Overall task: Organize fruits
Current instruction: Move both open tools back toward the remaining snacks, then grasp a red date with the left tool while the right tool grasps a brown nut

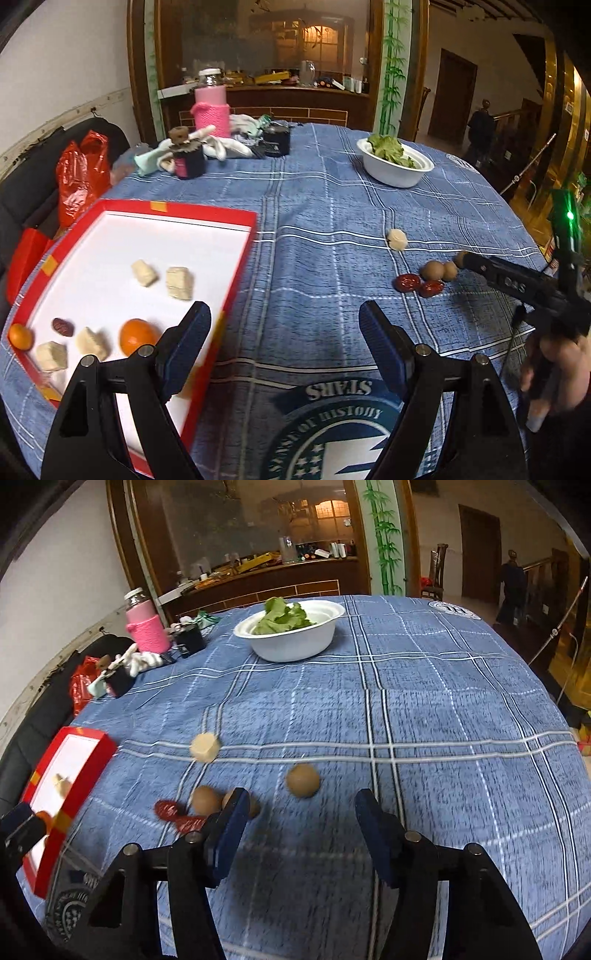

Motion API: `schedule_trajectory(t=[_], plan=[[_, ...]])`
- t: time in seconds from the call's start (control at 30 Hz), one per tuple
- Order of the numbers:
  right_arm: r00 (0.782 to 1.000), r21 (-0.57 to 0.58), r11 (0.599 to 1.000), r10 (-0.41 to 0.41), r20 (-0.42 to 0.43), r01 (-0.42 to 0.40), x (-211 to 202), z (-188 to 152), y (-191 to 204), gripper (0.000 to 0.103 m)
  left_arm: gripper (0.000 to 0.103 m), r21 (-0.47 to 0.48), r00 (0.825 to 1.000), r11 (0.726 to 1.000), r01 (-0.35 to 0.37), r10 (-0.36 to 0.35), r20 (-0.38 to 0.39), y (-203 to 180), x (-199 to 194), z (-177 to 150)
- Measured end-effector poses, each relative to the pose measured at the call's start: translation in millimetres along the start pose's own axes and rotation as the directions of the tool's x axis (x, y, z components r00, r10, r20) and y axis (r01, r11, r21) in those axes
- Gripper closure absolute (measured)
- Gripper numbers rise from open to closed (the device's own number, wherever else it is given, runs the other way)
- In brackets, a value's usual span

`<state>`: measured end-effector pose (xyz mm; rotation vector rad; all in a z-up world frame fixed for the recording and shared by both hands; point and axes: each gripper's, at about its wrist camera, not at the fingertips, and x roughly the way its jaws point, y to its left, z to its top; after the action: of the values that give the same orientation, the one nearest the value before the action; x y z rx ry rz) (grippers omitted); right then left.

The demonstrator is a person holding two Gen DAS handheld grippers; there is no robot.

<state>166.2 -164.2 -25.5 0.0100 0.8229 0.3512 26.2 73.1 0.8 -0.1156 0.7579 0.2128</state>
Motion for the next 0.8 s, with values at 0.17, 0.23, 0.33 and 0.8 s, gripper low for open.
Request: schedule_trajectory(t=[0.17, 0.23, 0.33, 0.8], plan=[[0.999, -0.001, 1.000, -0.015, -0.041, 0.015, 22, 9, 1, 0.063, 0.020, 0.028, 1.000, 0.999, 0.018, -0.017, -0.012, -15, 8, 0], [0.997, -0.003, 1.000, -0.031, -0.072, 0.031, 32, 11, 3, 0.076, 0.020, 0.037, 1.000, 0.999, 0.024, -0.024, -0.014, -19, 11, 0], [0.997, -0.010, 0.999, -0.034, -0.067, 0.033, 30, 9, 4, 0.079, 0.020, 0.044, 0.999, 0.998, 0.048, -0.048, -0.017, -26, 17, 3], [0.998, 0.052, 0.997, 0.053, -0.034, -0.051, 22, 10, -9, 0.079, 0.022, 0.090, 0.984, 0.982, 0.164, -0.157, -0.087, -85, 71, 19]])
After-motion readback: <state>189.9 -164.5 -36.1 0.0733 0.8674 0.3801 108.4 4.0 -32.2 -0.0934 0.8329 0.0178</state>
